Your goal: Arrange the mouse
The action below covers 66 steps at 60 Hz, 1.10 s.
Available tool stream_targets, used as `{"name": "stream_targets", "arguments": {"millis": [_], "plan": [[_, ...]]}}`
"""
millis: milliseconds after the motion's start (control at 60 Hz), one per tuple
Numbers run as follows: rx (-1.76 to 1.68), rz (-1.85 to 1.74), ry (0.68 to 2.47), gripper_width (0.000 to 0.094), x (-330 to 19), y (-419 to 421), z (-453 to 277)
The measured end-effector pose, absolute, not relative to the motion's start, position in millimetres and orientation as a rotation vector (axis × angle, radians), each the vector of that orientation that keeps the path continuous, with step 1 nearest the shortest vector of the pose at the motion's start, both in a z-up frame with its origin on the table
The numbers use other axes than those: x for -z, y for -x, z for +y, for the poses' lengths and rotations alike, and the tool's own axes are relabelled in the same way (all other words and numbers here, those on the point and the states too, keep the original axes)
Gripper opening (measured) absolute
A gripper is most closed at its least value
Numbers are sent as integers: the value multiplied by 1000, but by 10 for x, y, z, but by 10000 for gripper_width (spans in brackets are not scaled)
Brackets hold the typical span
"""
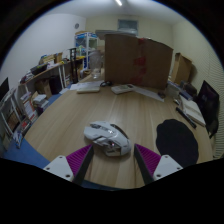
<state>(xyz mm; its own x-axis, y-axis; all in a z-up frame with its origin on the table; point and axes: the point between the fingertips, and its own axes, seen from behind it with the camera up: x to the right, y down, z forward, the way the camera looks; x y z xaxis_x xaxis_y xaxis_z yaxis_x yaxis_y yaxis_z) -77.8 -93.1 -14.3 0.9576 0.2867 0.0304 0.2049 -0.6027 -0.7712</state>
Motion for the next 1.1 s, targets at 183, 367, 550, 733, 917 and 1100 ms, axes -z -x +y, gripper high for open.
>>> {"name": "stream_targets", "arguments": {"millis": [183, 367, 550, 733, 917, 1100], "plan": [[-175, -322, 2210, 846, 153, 849, -572], [-160, -270, 2185, 821, 149, 878, -224], [-105, -152, 2229, 541, 169, 818, -73], [-102, -84, 2381, 406, 200, 813, -86], [-77, -37, 2228, 381, -993, 535, 122], [68, 58, 2092, 377, -1704, -554, 279]]}}
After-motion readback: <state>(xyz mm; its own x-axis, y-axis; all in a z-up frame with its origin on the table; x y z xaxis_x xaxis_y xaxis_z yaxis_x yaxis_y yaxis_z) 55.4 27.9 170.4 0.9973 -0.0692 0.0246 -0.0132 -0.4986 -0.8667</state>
